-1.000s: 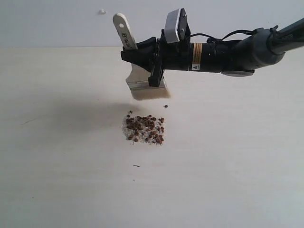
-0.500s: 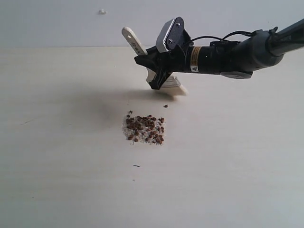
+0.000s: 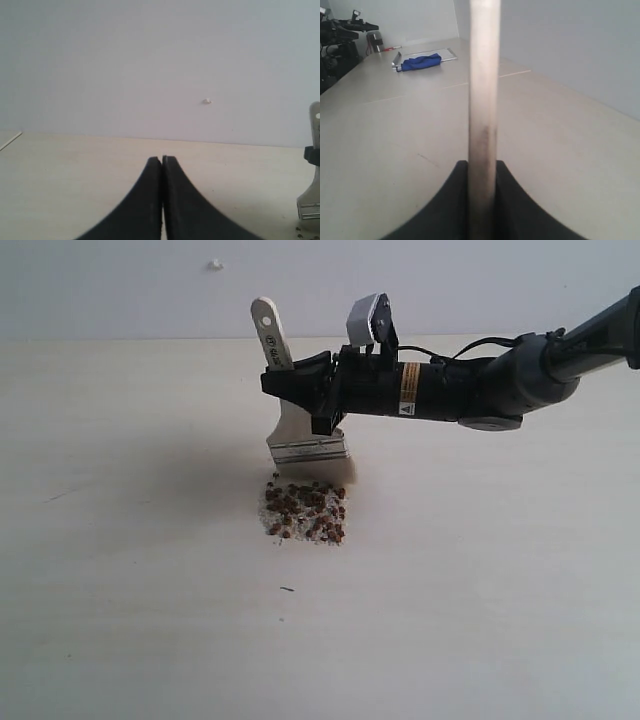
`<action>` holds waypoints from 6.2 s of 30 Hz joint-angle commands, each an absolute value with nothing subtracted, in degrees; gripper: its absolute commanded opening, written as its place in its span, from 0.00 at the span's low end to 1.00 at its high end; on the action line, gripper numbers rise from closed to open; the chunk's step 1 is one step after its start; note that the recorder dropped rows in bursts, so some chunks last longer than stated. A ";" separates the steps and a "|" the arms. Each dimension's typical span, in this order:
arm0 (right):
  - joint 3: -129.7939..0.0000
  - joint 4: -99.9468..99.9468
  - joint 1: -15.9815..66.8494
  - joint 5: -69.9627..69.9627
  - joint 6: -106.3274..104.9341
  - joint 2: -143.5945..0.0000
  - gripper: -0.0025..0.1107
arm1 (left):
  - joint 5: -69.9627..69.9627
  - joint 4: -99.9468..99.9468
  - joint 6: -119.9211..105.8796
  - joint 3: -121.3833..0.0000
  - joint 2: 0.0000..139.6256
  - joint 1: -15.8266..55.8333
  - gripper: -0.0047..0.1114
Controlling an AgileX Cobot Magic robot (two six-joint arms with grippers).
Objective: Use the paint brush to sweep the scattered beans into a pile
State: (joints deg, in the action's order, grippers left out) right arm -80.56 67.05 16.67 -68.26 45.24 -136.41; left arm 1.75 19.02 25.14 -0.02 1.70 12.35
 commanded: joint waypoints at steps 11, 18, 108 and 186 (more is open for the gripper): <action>-80.42 58.92 16.67 -68.57 32.77 -132.32 0.02 | 1.67 19.25 25.09 0.00 1.35 12.67 0.04; -80.42 59.17 16.67 -69.19 25.17 -135.50 0.02 | 1.67 19.25 25.09 0.00 1.35 12.67 0.04; -61.13 99.95 13.20 -10.87 121.60 -101.42 0.02 | 1.67 19.25 25.09 0.00 1.35 12.67 0.04; -58.25 99.95 6.68 -25.80 115.54 -110.12 0.47 | 1.67 19.25 25.09 0.00 1.35 12.67 0.04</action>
